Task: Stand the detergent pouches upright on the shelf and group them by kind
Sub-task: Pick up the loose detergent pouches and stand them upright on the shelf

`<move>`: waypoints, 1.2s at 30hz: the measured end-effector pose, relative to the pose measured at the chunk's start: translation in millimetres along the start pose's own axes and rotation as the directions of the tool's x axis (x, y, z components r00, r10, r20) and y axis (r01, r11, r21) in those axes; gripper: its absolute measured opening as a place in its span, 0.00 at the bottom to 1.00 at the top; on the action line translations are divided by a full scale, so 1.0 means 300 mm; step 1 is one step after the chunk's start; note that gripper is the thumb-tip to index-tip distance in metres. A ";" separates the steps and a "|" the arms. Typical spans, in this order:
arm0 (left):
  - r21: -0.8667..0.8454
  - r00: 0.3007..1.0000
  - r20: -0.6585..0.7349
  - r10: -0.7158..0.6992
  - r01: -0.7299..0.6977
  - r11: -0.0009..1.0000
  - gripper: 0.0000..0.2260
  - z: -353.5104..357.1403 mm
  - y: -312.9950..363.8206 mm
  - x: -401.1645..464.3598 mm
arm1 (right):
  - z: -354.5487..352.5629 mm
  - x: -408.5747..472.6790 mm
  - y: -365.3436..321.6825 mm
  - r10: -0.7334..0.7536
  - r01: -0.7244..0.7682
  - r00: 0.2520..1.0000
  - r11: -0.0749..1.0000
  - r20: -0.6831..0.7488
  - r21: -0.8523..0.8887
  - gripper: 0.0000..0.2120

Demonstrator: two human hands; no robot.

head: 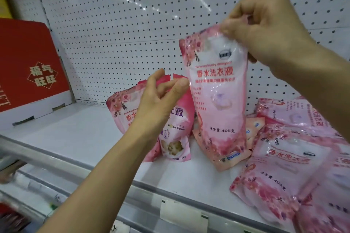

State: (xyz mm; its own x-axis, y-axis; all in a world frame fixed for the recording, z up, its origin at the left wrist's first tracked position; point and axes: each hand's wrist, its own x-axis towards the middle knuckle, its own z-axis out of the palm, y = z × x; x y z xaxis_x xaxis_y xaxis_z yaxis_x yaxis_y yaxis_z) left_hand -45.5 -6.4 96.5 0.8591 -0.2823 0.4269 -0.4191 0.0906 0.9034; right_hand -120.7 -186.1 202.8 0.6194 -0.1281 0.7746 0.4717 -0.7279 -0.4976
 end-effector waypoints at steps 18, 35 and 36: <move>0.219 0.902 -0.286 0.322 -0.265 0.939 0.09 -0.095 -0.072 -0.019 | 0.145 -0.045 0.199 0.122 -0.074 0.844 0.991 0.522 -0.111 0.07; 0.698 0.768 0.423 0.480 -0.615 0.368 0.12 0.186 -0.132 -0.127 | 0.055 -0.158 0.586 0.448 0.301 0.585 0.654 0.676 -0.694 0.25; 0.706 0.841 0.464 0.280 -0.541 0.456 0.13 0.230 -0.176 -0.121 | 0.051 -0.153 0.615 0.481 0.290 0.564 0.645 0.671 -0.706 0.30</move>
State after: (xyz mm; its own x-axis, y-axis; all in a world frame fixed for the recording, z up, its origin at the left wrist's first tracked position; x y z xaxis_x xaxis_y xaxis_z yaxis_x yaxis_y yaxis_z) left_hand -74.8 -66.9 30.4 0.4691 -0.6547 0.5927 -0.8636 -0.4806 0.1527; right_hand -52.7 -304.3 69.4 0.9975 0.0298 -0.0645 0.0410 -0.9829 0.1797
